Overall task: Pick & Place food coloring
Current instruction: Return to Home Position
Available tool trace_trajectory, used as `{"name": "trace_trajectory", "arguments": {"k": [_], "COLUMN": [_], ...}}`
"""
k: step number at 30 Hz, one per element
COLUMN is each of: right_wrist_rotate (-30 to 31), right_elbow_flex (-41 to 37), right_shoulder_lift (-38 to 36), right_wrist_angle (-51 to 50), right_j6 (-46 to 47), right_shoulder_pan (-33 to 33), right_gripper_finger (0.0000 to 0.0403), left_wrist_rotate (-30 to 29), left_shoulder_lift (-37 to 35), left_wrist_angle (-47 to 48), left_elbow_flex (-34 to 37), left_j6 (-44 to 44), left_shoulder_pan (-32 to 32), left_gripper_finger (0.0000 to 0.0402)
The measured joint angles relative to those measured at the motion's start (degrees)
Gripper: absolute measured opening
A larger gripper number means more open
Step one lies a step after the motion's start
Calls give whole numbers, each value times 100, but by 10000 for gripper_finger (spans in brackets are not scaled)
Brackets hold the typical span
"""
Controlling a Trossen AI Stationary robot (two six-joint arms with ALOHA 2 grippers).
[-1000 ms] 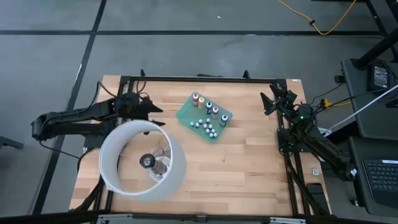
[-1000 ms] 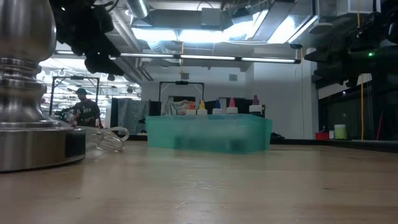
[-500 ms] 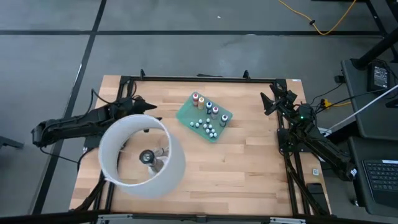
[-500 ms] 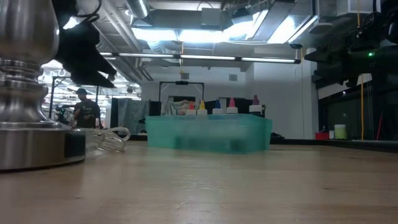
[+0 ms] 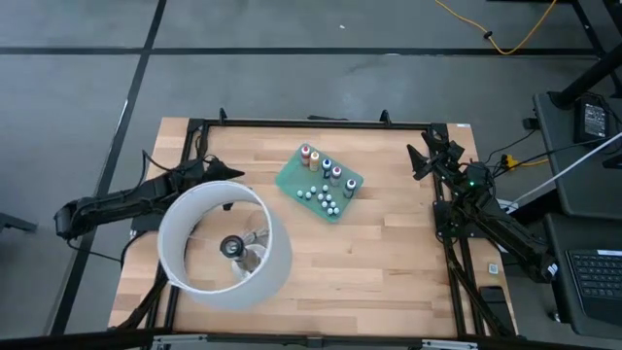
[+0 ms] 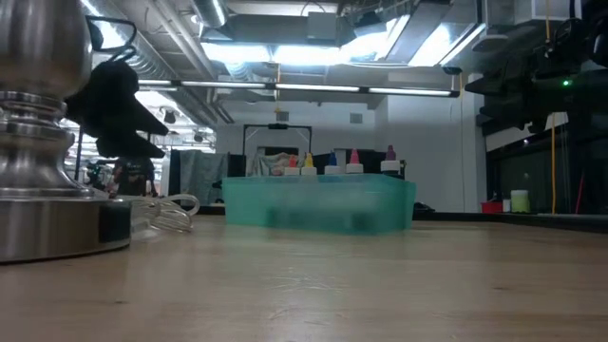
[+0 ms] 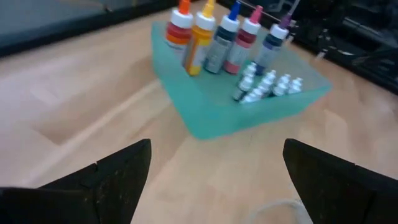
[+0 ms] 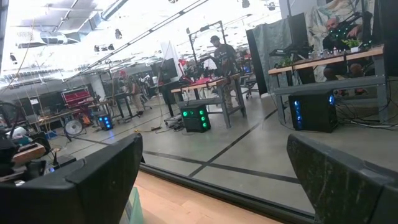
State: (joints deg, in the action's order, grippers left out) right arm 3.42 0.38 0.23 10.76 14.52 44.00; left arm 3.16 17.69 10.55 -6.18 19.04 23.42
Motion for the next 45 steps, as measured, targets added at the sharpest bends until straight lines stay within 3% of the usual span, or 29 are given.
{"name": "trace_trajectory", "arguments": {"k": [12,19,31,35,39,45], "right_wrist_rotate": [0,0,-1,-1,0,0], "right_elbow_flex": [1,0,0,-1,1,1], "right_shoulder_lift": [0,0,0,0,0,1], "right_wrist_angle": [-2,-1,-2,-2,-2,-8], "right_j6": [0,0,0,0,0,0], "right_shoulder_pan": [-1,-2,0,-1,-1,-1], "right_gripper_finger": [399,399,399,399,399,399], "left_wrist_rotate": [-856,-859,-1766,-1354,-784,-857], "left_shoulder_lift": [-865,-1634,-1768,-1770,-1770,-1770], "left_wrist_angle": [-305,-161,-401,-1294,-1199,-1209], "left_elbow_flex": [219,220,267,571,571,571], "left_j6": [-929,-1388,-1690,-1679,-1948,-2083], "left_shoulder_pan": [0,-4,-7,-7,-13,-4], "left_gripper_finger": [359,359,359,359,359,359]}}
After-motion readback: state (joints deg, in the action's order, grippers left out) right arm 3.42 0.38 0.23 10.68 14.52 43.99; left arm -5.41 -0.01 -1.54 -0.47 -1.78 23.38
